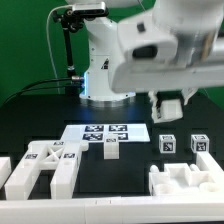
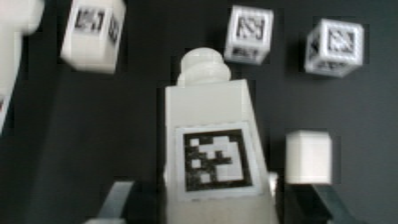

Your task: Assemble chair

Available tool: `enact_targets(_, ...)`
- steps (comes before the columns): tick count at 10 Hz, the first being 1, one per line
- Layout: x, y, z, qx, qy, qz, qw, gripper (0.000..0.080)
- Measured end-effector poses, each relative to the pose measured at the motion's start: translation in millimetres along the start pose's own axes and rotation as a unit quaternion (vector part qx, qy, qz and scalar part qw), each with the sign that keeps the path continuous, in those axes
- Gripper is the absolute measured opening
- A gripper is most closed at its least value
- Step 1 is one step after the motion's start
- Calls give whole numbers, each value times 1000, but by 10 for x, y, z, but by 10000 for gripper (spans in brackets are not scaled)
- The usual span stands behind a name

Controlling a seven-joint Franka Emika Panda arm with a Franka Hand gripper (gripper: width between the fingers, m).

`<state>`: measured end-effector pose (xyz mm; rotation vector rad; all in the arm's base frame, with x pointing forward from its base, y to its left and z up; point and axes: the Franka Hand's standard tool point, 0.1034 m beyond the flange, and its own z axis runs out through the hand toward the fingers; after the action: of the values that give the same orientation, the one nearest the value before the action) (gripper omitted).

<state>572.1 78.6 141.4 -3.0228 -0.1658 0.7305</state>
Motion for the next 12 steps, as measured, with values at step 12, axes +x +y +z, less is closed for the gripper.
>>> enact_targets(12,523,-245,-343,-7,460,-12,888,287)
